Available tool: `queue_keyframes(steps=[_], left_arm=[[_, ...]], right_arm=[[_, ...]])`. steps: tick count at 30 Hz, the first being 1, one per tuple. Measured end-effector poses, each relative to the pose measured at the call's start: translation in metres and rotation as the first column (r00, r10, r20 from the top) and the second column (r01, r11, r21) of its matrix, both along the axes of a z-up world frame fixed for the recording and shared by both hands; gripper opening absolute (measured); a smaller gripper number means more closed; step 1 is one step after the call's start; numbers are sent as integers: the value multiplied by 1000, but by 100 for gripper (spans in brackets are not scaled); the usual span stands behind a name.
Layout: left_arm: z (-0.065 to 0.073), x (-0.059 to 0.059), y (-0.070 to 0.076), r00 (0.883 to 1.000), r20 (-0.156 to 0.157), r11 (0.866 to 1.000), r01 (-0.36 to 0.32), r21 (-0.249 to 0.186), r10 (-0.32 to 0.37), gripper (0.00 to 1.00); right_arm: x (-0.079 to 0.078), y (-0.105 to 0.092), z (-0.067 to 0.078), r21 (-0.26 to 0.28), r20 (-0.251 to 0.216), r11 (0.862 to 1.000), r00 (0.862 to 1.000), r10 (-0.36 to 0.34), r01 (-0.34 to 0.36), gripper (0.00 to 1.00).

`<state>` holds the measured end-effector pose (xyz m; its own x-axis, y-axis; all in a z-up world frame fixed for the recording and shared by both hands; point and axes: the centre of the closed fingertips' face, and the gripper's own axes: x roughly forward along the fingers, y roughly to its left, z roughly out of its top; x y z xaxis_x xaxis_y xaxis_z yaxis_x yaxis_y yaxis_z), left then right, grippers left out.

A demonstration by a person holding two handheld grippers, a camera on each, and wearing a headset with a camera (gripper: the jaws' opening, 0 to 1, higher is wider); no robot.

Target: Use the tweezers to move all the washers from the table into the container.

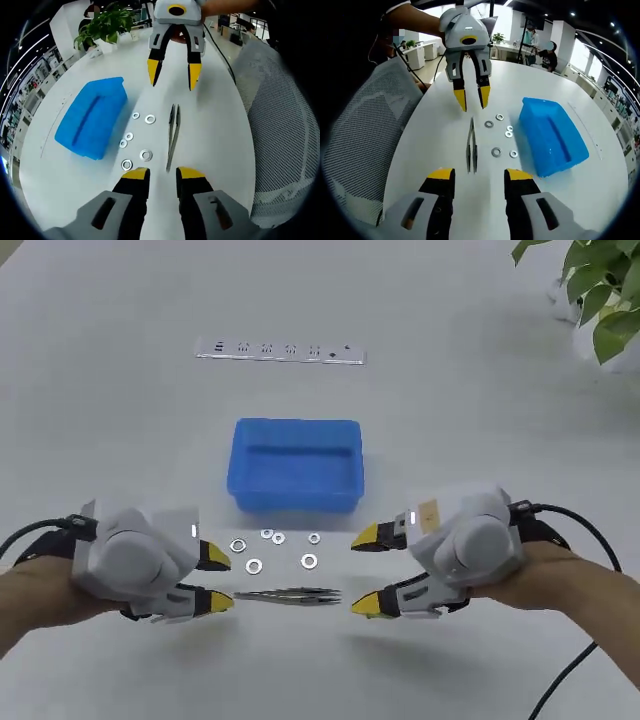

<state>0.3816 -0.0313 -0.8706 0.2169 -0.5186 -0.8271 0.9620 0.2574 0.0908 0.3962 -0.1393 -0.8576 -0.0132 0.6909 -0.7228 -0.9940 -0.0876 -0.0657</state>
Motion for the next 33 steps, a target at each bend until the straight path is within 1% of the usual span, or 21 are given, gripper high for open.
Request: queue_keyframes(steps=[7, 9, 11, 18, 24, 26, 28, 29, 30, 31, 33], left_arm=[[-7, 3, -4, 1000, -2, 1000, 16, 16, -16, 21], [-9, 3, -6, 1000, -13, 1000, 18, 12, -18, 19], [-11, 3, -7, 999, -13, 999, 29, 18, -29, 18], [-16, 0, -10, 998, -33, 998, 52, 30, -51, 15], [-18, -1, -11, 997, -37, 997, 66, 33, -64, 13], [-18, 0, -12, 997, -34, 997, 68, 33, -67, 12], [-18, 0, -12, 997, -35, 997, 73, 33, -72, 10], [-18, 0, -12, 997, -35, 997, 74, 33, -73, 10], [-18, 0, -12, 996, -35, 996, 78, 34, -76, 8], [-19, 0, -13, 996, -38, 996, 80, 33, -79, 7], [-19, 0, -13, 996, -34, 996, 84, 35, -82, 7]], right_arm=[[-3, 11, -9, -17, -4, 1000, 1000, 25, -26, 33], [-3, 16, -12, -18, -7, 999, 1000, 29, -29, 31], [-4, 19, -14, -23, -9, 999, 999, 32, -33, 29], [-8, 27, -24, -51, -17, 998, 999, 45, -46, 23], [-10, 32, -29, -64, -26, 997, 999, 44, -46, 17], [-10, 32, -30, -67, -27, 997, 999, 47, -48, 17], [-11, 33, -33, -81, -20, 995, 998, 53, -54, 15], [-11, 32, -34, -88, -24, 995, 998, 53, -55, 14], [-12, 35, -32, -69, -28, 996, 998, 52, -54, 13], [-10, 33, -32, -79, -33, 996, 999, 39, -42, 13], [-10, 34, -32, -79, -27, 996, 999, 42, -44, 12]])
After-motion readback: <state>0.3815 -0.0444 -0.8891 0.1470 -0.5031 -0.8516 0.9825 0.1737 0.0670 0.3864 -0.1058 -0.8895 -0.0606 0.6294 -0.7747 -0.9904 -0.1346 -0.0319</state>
